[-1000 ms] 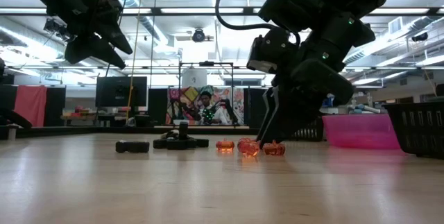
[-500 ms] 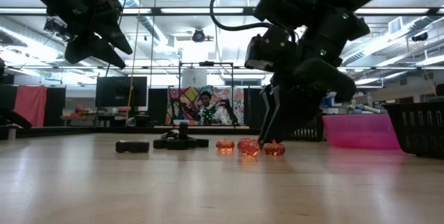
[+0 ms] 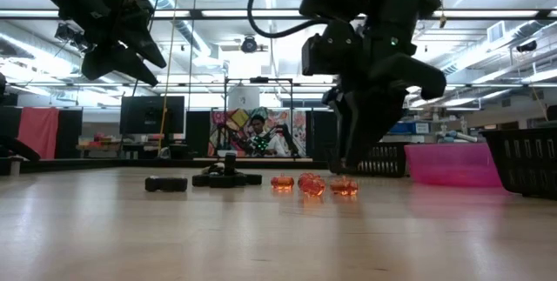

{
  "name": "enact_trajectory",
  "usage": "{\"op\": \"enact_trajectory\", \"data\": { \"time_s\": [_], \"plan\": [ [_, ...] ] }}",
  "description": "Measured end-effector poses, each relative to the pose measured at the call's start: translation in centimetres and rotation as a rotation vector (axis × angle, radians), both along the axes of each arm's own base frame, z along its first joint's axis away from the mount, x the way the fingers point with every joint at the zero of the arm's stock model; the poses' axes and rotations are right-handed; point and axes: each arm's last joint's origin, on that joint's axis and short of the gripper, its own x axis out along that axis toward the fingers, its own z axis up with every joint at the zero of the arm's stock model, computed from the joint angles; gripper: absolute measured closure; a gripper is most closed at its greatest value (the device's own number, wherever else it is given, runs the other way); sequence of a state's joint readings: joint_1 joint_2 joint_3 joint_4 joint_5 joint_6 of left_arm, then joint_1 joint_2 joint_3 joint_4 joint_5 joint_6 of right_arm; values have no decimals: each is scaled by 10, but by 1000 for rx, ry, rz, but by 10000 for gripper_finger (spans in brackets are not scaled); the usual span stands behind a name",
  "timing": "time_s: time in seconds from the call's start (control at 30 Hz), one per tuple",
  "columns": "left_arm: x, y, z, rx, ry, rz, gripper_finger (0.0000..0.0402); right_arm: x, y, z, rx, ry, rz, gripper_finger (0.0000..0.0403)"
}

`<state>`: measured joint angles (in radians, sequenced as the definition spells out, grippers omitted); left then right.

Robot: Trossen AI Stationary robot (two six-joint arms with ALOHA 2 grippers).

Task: Sort Halloween decoration
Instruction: Put the orange pumpkin toy into the red bowl

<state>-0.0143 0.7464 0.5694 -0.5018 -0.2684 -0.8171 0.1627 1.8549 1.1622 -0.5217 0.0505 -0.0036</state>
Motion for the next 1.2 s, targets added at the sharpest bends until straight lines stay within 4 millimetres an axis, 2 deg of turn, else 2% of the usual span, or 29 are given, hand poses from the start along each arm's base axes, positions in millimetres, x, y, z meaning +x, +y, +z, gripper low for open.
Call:
{"op": "enact_trajectory", "data": {
  "time_s": [0.63,0.8,1.0,1.2],
  "plan": [
    [1,1,2,12,-20,16,239,-13,-18,48,-55,354,-17,298],
    [1,1,2,11,-20,16,239,-24,-24,49,-63,472,-63,298],
    [1,1,2,12,-20,16,239,-25,-28,49,-59,489,-100,298],
    [1,1,2,13,-19,16,239,-33,-36,34,-30,532,-147,298]
  ]
}}
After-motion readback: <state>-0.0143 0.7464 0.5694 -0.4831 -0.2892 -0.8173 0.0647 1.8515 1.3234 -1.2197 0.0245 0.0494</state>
